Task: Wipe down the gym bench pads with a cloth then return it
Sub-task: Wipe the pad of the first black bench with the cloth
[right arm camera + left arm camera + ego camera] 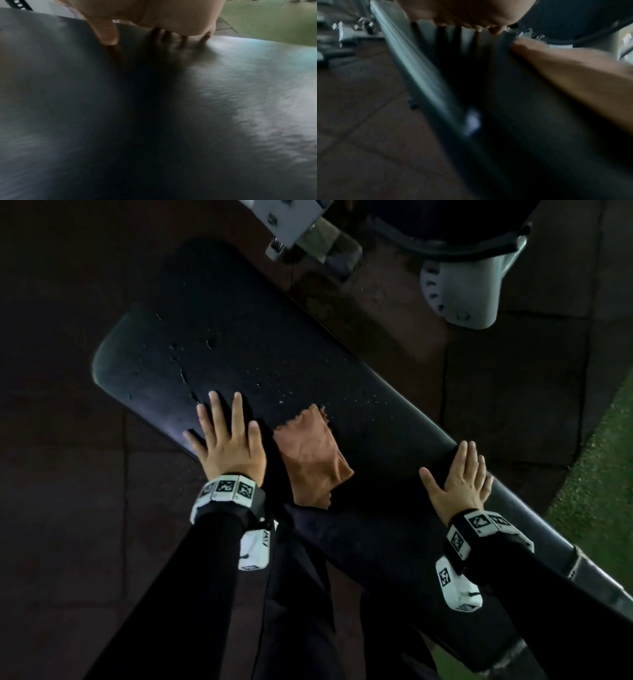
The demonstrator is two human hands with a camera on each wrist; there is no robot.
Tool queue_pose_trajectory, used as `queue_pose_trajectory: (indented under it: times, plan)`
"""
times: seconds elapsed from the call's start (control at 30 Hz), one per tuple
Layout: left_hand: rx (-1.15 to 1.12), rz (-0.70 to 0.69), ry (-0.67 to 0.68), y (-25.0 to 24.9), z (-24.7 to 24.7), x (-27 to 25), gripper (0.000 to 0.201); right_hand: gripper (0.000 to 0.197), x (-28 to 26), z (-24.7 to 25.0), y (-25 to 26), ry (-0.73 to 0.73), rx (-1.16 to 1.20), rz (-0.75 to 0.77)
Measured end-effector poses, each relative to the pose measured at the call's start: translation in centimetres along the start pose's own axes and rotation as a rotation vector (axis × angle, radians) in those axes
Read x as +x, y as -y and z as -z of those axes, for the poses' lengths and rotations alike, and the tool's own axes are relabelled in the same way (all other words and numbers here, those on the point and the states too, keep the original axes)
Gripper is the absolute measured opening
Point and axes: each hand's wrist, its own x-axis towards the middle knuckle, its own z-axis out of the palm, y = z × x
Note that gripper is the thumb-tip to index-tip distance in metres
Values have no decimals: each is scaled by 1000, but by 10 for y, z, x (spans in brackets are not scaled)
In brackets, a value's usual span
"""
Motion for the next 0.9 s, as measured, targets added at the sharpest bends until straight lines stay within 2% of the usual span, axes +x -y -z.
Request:
queue_pose_trajectory:
  times: [0.07,0.17,0.33,0.4,0.53,0.7,0.8,0.9]
  plan:
    - [40,-43,7,19,11,18,52,79,-12,-4,20,-37,7,38]
    - [84,-92,27,30,16,26,51,73,-27,-12,60,-43,-44,205]
    - [68,-97,50,34,13,29,52,72,-57,-41,126,46,-210,660]
    - [60,-113,55,36,13,30,52,69,-66,-58,147,46,-282,782]
    - [42,-127,102,37,12,31,51,59,-61,-69,177,-16,-299,769]
    - [26,-103,116,36,15,31,52,60,-10,-39,210,-130,-346,816]
    - [6,-109,171,37,17,33,52,59,26,-14,204,-156,-305,701]
    - [8,-103,191,37,19,34,52,62,42,2,168,-132,-216,576]
